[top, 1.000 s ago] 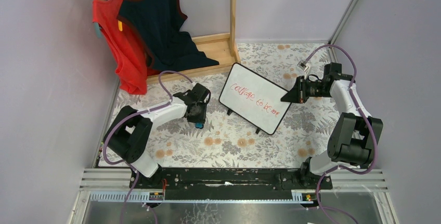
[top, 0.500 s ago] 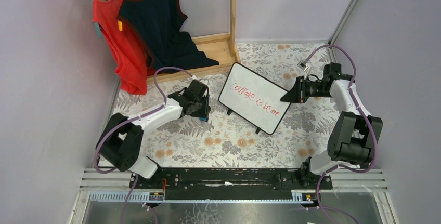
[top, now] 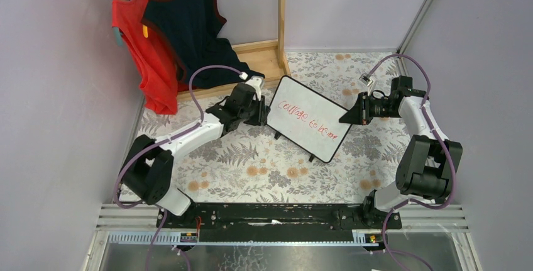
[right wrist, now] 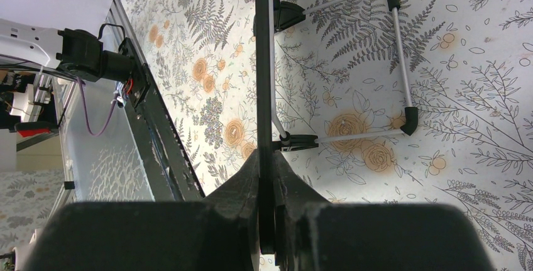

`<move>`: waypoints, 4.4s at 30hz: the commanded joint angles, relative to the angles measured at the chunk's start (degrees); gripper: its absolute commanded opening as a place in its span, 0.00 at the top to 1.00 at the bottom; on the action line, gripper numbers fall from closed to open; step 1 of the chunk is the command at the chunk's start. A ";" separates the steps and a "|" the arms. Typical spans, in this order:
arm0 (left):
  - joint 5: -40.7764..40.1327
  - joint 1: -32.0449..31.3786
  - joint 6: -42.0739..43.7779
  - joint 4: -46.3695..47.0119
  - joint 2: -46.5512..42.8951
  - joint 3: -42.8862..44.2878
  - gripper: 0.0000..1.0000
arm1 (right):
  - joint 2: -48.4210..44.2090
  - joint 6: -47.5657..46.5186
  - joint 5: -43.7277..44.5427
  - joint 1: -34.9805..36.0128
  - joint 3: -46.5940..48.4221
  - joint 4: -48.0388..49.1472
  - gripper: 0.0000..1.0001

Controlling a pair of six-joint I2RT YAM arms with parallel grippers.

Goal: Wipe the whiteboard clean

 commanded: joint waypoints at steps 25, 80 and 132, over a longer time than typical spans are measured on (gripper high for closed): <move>4.50 -4.24 9.10 24.04 10.07 3.50 1.00 | 0.45 0.23 2.54 0.14 0.14 -1.93 1.00; -7.14 -9.48 13.62 23.79 11.69 4.89 1.00 | -0.35 -2.86 1.66 0.16 0.22 -4.66 1.00; -4.49 -10.74 10.74 25.47 13.03 3.93 1.00 | 0.54 -4.72 1.09 0.21 0.91 -6.60 1.00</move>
